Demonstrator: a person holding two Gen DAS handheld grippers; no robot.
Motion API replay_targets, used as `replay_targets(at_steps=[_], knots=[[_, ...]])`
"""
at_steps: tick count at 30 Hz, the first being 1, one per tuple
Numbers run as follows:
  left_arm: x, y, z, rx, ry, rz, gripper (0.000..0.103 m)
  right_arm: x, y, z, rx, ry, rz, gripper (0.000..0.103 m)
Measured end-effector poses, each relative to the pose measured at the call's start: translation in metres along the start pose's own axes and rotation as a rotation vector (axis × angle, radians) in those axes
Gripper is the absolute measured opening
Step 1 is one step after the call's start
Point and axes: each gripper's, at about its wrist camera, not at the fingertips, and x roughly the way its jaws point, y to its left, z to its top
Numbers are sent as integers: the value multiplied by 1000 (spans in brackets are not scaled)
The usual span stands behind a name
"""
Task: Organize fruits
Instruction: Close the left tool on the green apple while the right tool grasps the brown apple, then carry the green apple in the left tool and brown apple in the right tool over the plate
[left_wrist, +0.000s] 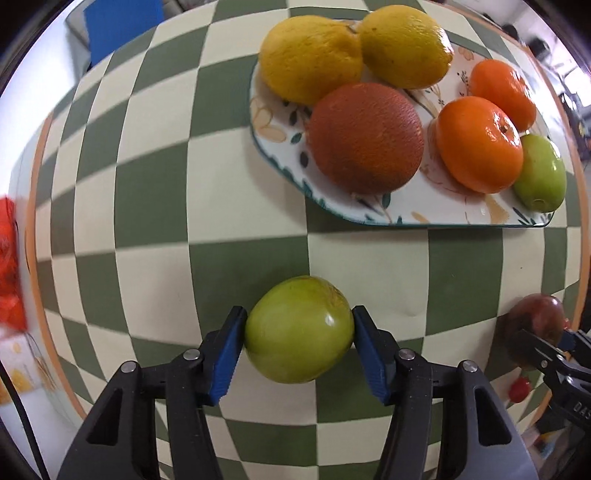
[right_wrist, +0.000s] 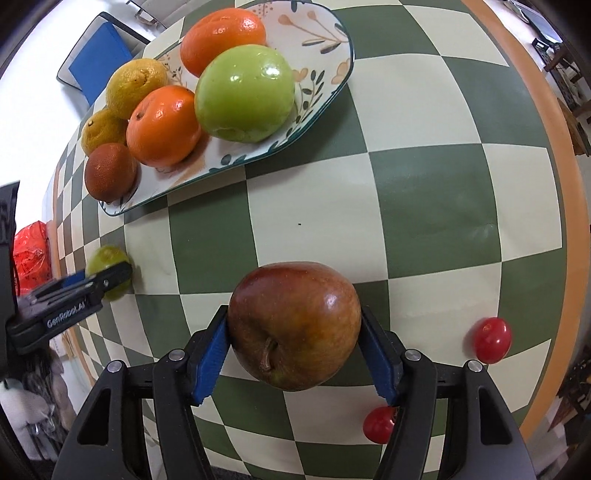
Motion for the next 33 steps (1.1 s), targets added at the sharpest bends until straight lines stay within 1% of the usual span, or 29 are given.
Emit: replay_targets(at_steps=[5, 11, 14, 16, 20, 21, 22, 25, 26, 27, 30, 31, 32, 33], knots=[[6, 1, -24, -92, 53, -130, 55, -1, -4, 4, 0, 7, 12, 69], [10, -4, -37, -140, 70, -189, 55, -3, -7, 4, -21, 5, 19, 69], [7, -5, -38, -162, 78, -225, 55, -5, -12, 0, -3, 7, 56, 69], [2, -17, -41, -178, 80, -258, 55, -8, -17, -3, 9, 7, 84, 69], [-19, -25, -37, -213, 79, -363, 55, -21, -23, -4, 30, -12, 133, 69], [-29, -29, -33, -213, 70, -394, 55, -26, -25, -3, 37, -19, 149, 69], [-33, -32, -30, -210, 61, -409, 55, -31, -27, -2, 44, -28, 162, 69], [-66, -45, -11, -175, 16, -444, 55, -50, -32, 7, 68, -69, 207, 69], [-74, -49, 4, -159, 3, -453, 55, -58, -34, 13, 78, -88, 226, 69], [-83, -54, 11, -144, -12, -460, 55, -66, -35, 20, 87, -110, 241, 69], [-98, -72, 54, -95, -41, -447, 55, -84, -38, 46, 102, -165, 255, 69], [-104, -77, 65, -80, -46, -438, 55, -89, -39, 59, 109, -188, 251, 69], [-110, -70, 73, -68, -51, -428, 55, -92, -40, 69, 112, -201, 245, 69], [-114, -75, 87, -48, -60, -404, 55, -93, -39, 78, 112, -212, 236, 69]])
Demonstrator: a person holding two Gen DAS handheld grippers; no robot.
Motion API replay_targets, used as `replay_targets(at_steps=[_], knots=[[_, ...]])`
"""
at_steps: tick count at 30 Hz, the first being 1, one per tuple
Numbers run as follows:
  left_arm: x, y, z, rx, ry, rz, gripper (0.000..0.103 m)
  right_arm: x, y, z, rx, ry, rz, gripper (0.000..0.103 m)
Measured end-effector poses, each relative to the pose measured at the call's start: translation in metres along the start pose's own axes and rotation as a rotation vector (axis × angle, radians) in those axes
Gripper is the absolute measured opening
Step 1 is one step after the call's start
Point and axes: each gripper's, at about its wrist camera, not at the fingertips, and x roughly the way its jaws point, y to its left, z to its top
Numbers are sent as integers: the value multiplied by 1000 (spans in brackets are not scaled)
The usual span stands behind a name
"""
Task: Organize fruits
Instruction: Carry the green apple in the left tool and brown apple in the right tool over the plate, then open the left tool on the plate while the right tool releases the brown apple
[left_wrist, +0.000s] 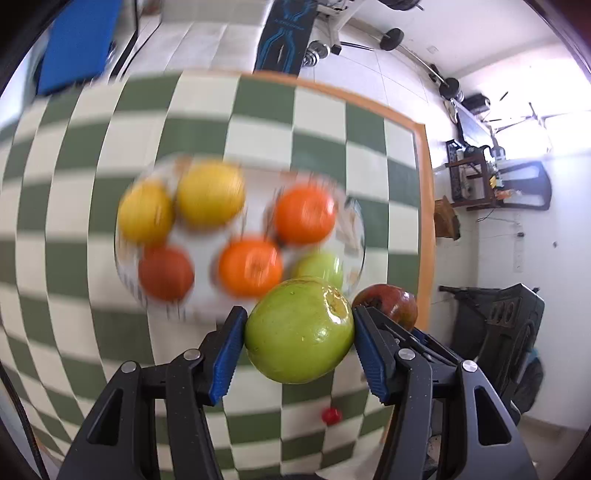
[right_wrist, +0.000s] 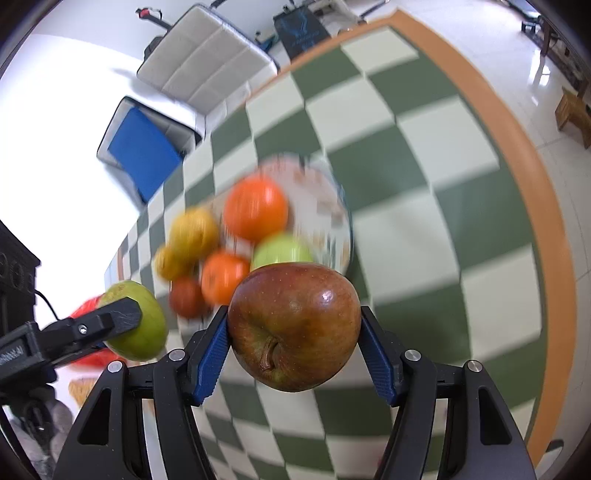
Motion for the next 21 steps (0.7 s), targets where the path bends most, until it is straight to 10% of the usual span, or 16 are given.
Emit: replay_targets(at_steps=[11, 21], knots=[[62, -14, 105, 142, 96, 271, 55, 39, 10, 60, -94, 5, -162, 69], [86, 3, 101, 113, 209, 252, 56, 43, 14, 61, -114, 24, -169, 71]])
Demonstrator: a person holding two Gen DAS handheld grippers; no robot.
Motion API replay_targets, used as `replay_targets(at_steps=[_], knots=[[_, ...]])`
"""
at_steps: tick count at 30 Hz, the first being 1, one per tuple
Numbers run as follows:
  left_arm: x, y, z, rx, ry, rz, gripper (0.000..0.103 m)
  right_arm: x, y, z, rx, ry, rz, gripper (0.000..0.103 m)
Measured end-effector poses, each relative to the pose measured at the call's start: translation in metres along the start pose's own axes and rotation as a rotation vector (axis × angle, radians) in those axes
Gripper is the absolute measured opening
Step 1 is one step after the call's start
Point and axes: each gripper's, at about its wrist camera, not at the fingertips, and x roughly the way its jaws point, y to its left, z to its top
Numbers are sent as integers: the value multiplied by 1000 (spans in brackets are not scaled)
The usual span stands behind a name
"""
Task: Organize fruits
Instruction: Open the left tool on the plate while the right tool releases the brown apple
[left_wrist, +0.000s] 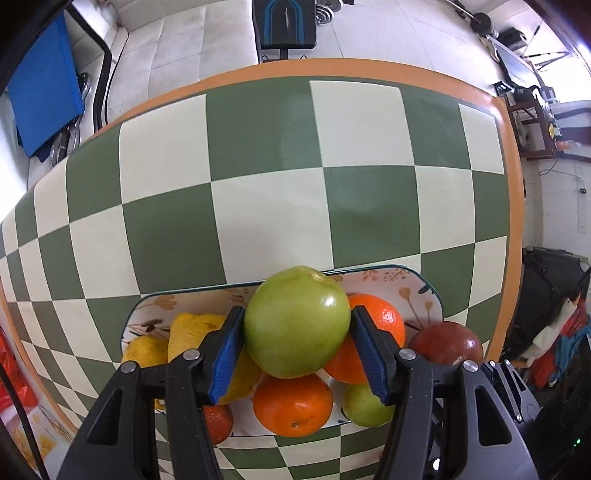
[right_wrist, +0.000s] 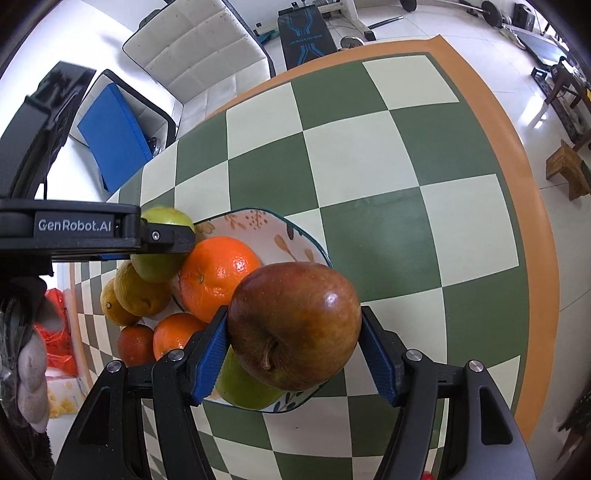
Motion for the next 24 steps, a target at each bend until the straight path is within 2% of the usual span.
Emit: replay_targets(at_steps=[2, 5, 9, 11, 15, 18, 24], knots=[[-1, 4, -1, -16, 12, -18, 56, 1, 1, 3, 3, 2, 0, 78], [-5, 11, -3, -49, 12, -43, 58, -1, 2, 6, 4, 2, 3, 80], [-21, 18, -11, -66, -30, -49, 80, -5, 2, 5, 0, 5, -6, 83], [-25, 19, -17, -64, -48, -46, 81, -8, 2, 4, 1, 1, -17, 83], [-43, 24, -37, -55, -125, -5, 83, -21, 8, -4, -24, -19, -55, 95], [-58, 32, -63, -67, -213, 56, 83, -28, 17, -14, -66, -26, -127, 96], [-61, 48, -112, -107, -300, 96, 83, -44, 38, -41, -137, -71, -203, 97]])
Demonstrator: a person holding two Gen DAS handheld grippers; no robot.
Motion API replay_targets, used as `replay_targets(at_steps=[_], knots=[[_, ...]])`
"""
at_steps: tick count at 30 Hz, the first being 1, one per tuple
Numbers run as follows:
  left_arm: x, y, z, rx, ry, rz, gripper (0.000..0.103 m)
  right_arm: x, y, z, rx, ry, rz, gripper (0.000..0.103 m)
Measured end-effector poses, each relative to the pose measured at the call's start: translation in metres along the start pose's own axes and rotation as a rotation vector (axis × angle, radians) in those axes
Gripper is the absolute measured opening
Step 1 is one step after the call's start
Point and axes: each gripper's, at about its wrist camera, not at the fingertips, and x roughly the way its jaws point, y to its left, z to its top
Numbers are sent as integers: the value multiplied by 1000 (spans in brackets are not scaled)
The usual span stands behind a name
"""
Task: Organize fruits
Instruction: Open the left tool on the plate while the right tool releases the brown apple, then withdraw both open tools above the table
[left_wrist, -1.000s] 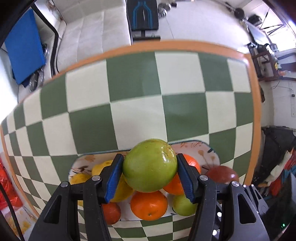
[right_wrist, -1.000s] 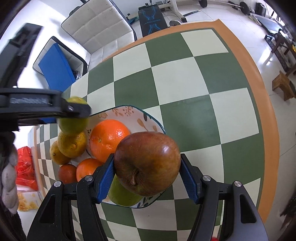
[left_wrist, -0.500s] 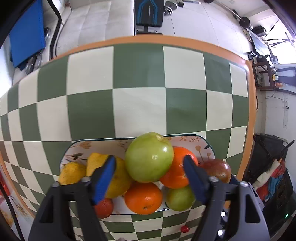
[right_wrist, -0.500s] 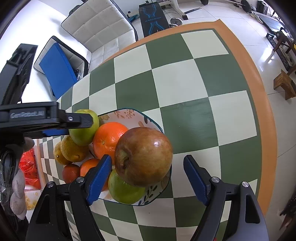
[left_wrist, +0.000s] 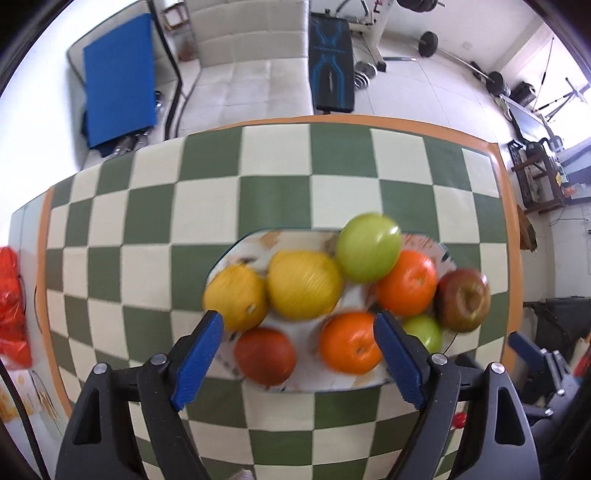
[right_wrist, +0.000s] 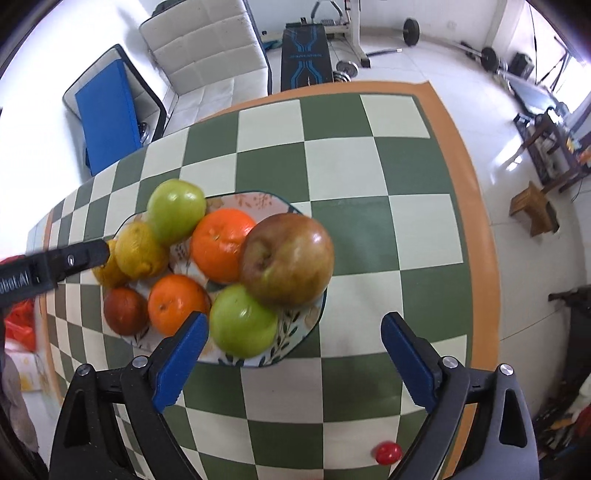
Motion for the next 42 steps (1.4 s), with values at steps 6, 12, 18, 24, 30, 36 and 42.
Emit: replay_targets(at_steps=[6, 12, 18, 24, 30, 36, 42], knots=[[-18, 17, -33, -25, -71, 35, 83, -24, 15, -16, -27, -52, -26, 97], [-50, 24, -61, -38, -155, 46, 83, -58, 24, -35, -49, -116, -50, 97], [-88, 25, -91, -39, -235, 31, 83, -94, 28, -58, -59, -174, -64, 97], [-121, 23, -122, -29, -288, 9, 83, -133, 31, -87, -63, -221, -52, 97], [-157, 18, -154, -1, -360, 6, 83, -178, 38, -122, -67, -280, -27, 97], [-191, 16, -183, 16, -413, -6, 83, -219, 45, -149, -75, -339, -13, 97], [-215, 15, -202, 21, -447, -26, 83, -253, 51, -171, -84, -387, -7, 97]])
